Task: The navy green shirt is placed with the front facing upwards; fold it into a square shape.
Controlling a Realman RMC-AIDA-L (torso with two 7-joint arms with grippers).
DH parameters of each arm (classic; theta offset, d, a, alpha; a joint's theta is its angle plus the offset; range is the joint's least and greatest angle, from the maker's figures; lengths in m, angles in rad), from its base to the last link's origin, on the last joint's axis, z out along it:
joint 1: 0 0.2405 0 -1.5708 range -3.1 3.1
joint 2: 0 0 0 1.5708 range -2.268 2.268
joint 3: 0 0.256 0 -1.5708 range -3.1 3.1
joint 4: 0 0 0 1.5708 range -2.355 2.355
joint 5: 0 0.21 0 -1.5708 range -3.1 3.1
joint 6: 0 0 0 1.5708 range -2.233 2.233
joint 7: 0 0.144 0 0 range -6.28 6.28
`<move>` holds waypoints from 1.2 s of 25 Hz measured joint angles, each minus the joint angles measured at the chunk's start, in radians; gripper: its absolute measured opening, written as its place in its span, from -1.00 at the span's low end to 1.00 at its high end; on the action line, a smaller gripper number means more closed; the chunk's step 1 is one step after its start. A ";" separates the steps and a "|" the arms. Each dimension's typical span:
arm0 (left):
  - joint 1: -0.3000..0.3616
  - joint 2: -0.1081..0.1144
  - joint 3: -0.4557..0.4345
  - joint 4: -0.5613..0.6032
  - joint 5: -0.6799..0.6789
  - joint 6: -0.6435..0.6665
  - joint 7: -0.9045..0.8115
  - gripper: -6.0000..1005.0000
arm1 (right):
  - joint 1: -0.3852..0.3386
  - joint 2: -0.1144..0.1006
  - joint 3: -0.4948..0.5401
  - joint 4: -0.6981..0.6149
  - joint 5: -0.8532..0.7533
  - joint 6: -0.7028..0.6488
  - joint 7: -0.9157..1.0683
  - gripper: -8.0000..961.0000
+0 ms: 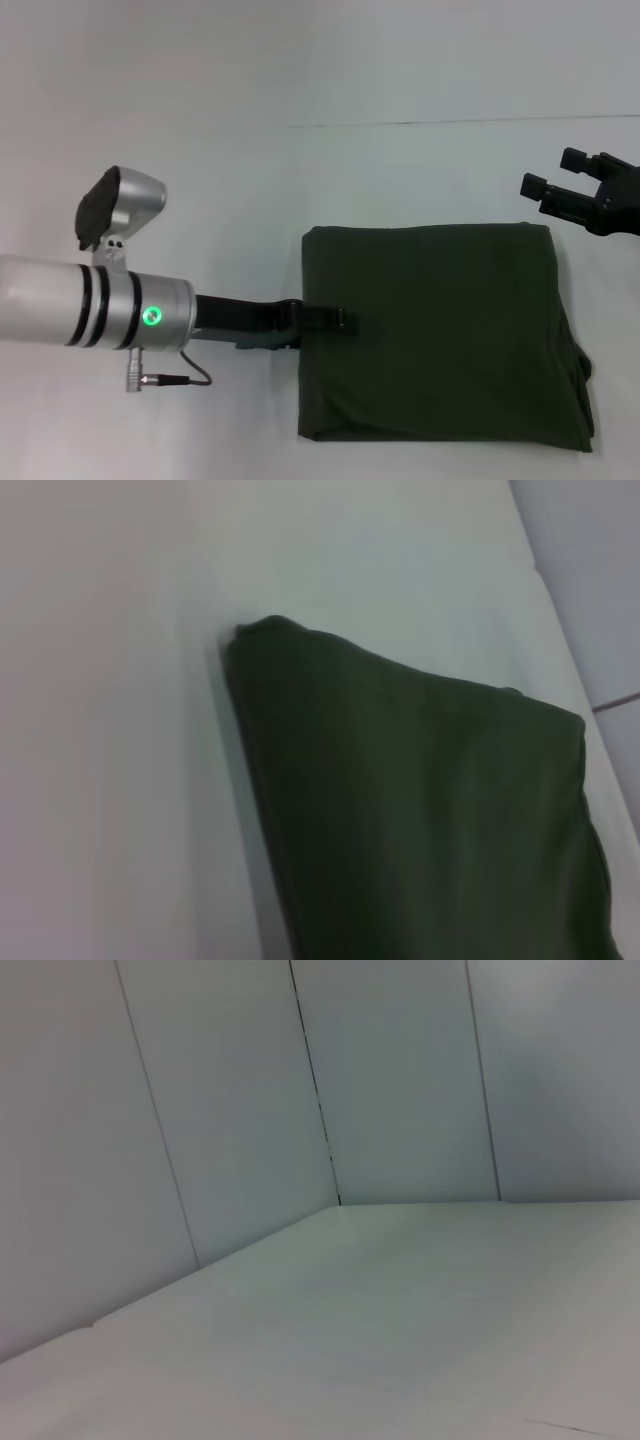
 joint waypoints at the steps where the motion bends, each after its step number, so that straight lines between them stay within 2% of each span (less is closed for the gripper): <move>1: -0.003 -0.004 0.000 0.000 0.000 -0.003 0.000 0.87 | 0.000 0.000 0.000 0.000 0.000 0.000 0.000 0.84; 2: -0.007 -0.013 0.002 0.000 0.000 -0.009 0.000 0.87 | 0.000 -0.001 0.000 0.000 0.000 0.000 0.000 0.84; 5: -0.010 -0.022 0.010 0.001 0.001 -0.013 0.000 0.85 | 0.000 -0.001 0.001 0.000 0.000 0.000 0.000 0.84; 10: -0.016 -0.028 0.062 0.012 0.001 -0.021 0.011 0.76 | -0.006 -0.001 0.001 0.000 0.000 0.000 0.000 0.84; 18: -0.020 -0.030 0.067 0.020 -0.007 -0.036 0.012 0.36 | -0.009 0.006 0.001 0.001 0.000 0.000 0.000 0.84; 30: -0.017 -0.030 0.061 0.032 -0.010 -0.038 0.024 -0.57 | -0.009 0.010 0.001 0.002 0.000 -0.001 0.001 0.84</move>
